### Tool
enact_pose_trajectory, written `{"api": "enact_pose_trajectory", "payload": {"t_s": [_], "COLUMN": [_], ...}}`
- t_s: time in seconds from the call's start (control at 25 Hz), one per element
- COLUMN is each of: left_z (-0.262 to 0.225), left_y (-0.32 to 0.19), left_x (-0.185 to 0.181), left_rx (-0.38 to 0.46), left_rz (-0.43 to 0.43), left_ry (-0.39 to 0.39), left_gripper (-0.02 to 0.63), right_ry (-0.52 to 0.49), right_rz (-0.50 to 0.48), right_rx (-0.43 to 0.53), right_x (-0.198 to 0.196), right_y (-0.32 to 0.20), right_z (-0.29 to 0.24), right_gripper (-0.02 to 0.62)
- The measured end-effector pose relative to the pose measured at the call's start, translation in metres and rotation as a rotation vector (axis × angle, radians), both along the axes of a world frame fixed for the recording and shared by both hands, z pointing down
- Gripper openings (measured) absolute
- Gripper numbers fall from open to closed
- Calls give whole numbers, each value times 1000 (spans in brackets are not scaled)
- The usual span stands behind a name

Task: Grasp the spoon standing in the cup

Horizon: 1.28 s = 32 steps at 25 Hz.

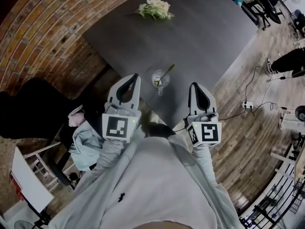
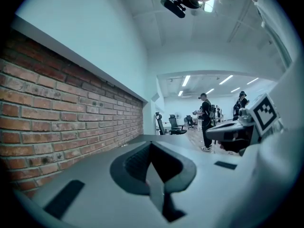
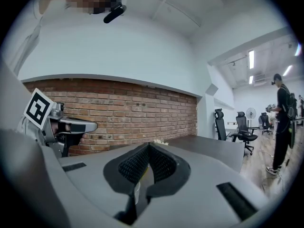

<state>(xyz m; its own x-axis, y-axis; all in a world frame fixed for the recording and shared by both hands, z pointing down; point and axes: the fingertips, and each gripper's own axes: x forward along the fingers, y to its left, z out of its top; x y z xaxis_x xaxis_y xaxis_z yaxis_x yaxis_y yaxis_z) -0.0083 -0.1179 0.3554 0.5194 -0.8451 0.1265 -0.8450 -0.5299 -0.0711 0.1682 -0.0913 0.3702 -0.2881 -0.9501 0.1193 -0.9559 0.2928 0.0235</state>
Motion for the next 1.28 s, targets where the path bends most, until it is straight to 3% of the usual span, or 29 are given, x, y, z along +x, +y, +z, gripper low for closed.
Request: {"api": "enact_pose_trajectory", "payload": {"t_s": [0.36, 1.28], "left_z": [-8, -7], "left_y": [-32, -62], "left_x": [10, -11], "left_rx": [29, -15], "left_rz": [-39, 3], "left_ry": [-28, 12], "left_gripper": [18, 18], "right_ry": [-15, -3], "right_rz": [-80, -34], "right_rx": [6, -45], "right_x": [2, -19], "right_y": [-44, -64], "right_z": [-3, 5], "right_gripper": [17, 17]}}
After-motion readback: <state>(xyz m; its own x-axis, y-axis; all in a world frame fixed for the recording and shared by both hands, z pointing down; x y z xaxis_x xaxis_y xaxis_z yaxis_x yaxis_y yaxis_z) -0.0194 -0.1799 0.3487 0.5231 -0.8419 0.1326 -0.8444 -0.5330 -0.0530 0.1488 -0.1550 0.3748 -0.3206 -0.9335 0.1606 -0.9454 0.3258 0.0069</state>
